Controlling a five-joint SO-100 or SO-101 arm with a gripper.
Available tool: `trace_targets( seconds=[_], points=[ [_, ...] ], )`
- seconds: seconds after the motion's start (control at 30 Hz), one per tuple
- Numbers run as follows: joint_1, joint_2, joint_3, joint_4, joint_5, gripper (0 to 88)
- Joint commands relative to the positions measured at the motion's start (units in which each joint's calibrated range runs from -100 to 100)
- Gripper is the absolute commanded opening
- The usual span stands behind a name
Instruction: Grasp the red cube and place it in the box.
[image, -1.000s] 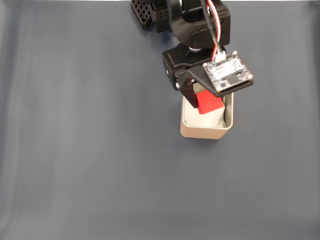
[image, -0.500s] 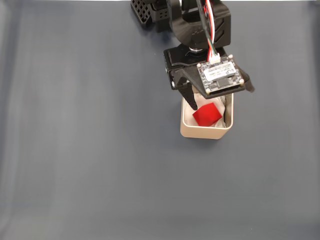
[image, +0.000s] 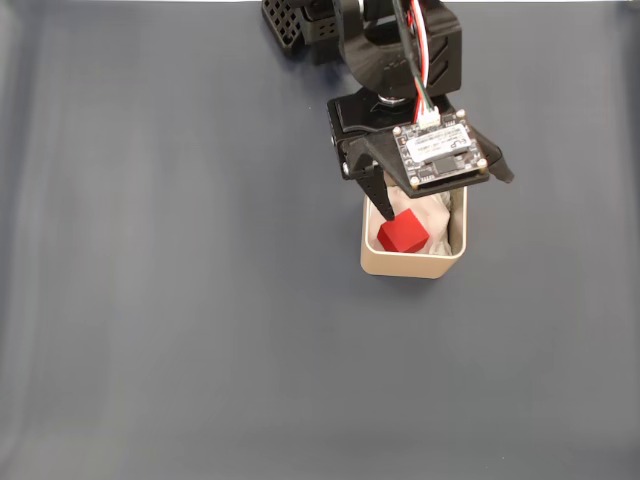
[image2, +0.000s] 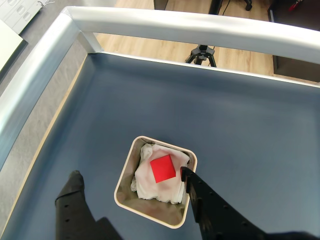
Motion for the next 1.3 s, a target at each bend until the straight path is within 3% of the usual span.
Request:
trace_targets(
  seconds=[0.0, 0.2, 0.57, 0.87, 1.27],
  points=[
    [0.44, -2.9, -0.52, -0.91, -0.2, 46.2],
    [0.94, -3.59, -0.16, -1.0, 0.29, 40.7],
    [4.2, -5.06, 0.85, -1.08, 0.93, 0.2],
    [9.95, -7.4, 4.22, -1.24, -1.22, 0.2],
    [13.5, -22.97, 24.27, -1.9, -0.54, 0.2]
  ],
)
